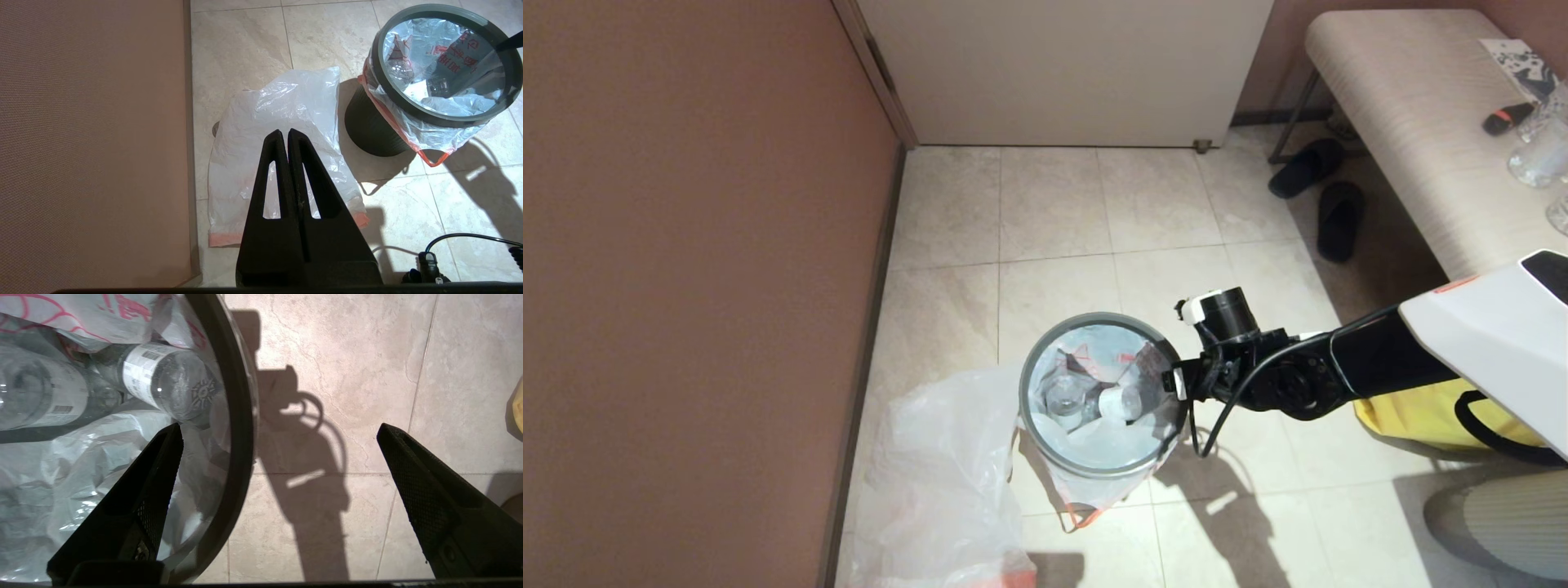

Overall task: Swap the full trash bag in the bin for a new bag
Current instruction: Place the trash can ring on the floor

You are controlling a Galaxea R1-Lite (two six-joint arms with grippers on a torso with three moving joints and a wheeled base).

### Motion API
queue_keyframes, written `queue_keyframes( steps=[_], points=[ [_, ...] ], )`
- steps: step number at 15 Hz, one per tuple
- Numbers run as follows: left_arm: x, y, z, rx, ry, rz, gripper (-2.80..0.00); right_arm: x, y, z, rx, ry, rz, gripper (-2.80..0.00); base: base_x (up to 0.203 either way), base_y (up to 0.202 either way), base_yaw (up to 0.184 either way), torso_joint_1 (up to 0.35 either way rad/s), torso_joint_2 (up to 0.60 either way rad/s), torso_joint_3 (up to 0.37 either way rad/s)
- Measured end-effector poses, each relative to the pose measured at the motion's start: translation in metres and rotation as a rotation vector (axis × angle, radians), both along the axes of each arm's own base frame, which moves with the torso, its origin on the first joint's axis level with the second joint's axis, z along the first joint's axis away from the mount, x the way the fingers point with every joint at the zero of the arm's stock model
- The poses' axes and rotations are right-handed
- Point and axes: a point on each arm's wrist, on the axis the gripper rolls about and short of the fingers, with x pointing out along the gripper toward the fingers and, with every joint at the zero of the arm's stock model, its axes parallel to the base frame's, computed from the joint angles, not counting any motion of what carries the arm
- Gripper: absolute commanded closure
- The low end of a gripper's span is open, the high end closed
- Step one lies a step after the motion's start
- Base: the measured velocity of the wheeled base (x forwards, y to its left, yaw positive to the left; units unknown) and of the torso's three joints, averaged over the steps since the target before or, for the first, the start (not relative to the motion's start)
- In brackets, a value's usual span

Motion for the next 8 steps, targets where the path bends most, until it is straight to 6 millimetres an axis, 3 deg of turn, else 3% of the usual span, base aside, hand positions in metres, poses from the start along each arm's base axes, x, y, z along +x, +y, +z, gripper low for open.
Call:
queue_keyframes(
  steps=[1, 2, 3, 8],
  points=[
    [0.0, 0.0, 0.0, 0.0, 0.0, 0.0, 0.0, -0.0016, 0.0023, 0.0016, -0.004, -0.003, 0.011, -2.8, 0.0, 0.0, 0.0, 0.0, 0.0, 0.0],
    [0.0, 0.0, 0.0, 0.0, 0.0, 0.0, 0.0, -0.0023, 0.0036, 0.0022, -0.009, -0.006, 0.019, -0.47, 0.0, 0.0, 0.0, 0.0, 0.0, 0.0],
    [0.0, 0.0, 0.0, 0.001, 0.0, 0.001, 0.0, -0.003, 0.005, 0.0022, -0.013, -0.007, 0.026, 0.0, 0.0, 0.0, 0.0, 0.0, 0.0, 0.0],
    [0.0, 0.0, 0.0, 0.0, 0.0, 0.0, 0.0, -0.0018, 0.0095, -0.002, -0.055, -0.017, 0.066, 0.0, 0.0, 0.0, 0.0, 0.0, 0.0, 0.0]
  ],
)
